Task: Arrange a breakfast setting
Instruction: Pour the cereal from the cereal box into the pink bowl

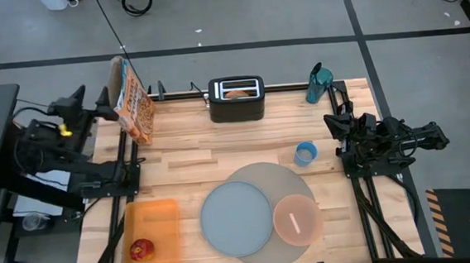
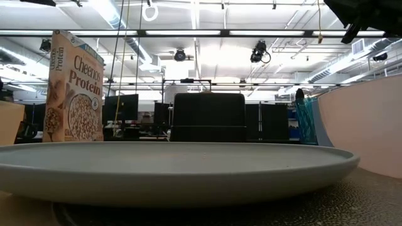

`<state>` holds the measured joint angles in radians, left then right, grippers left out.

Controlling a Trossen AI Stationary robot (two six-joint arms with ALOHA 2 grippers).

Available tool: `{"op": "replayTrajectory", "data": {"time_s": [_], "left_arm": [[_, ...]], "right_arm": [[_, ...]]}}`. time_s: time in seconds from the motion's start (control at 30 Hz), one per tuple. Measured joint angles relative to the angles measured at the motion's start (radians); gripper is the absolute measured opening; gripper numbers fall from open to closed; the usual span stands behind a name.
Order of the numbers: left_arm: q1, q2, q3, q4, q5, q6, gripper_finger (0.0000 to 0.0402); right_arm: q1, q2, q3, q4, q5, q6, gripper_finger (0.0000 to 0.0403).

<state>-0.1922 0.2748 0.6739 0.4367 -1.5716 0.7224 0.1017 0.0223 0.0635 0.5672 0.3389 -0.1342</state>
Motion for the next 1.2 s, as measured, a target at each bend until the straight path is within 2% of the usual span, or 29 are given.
{"op": "replayTrajectory", "data": {"time_s": [0.1, 0.23, 0.33, 0.47, 0.73, 0.83, 1.0, 1.2], "left_arm": [[-0.067, 0.000, 0.000, 0.018, 0.000, 0.006, 0.0350], [-0.165, 0.000, 0.000, -0.090, 0.000, -0.083, 0.0350], [-0.191, 0.000, 0.000, -0.152, 0.001, -0.099, 0.0350], [-0.141, 0.000, 0.000, -0.169, 0.001, -0.101, 0.0350], [0.095, 0.000, 0.000, -0.346, 0.000, -0.145, 0.0350], [0.146, 0.000, 0.000, -0.398, 0.000, -0.193, 0.0350], [0.117, -0.006, 0.000, -0.514, 0.001, -0.321, 0.0350], [0.028, -0.049, 0.000, -0.804, 0.001, -0.650, 0.0350]], "right_arm": [[0.000, 0.000, 0.000, 0.000, 0.000, 0.000, 0.0038], [0.000, 0.000, 0.000, -0.003, 0.000, 0.000, 0.0038], [0.000, 0.000, 0.000, -0.004, 0.000, 0.000, 0.0038], [0.000, 0.000, 0.000, -0.005, 0.000, 0.000, 0.0038], [0.000, 0.000, 0.000, -0.006, 0.000, 0.000, 0.0038], [0.000, 0.000, 0.000, -0.008, 0.000, 0.001, 0.0038], [0.000, 0.000, 0.000, -0.023, -0.001, 0.001, 0.0038], [0.000, 0.000, 0.000, -0.026, -0.017, 0.004, 0.0038]]}}
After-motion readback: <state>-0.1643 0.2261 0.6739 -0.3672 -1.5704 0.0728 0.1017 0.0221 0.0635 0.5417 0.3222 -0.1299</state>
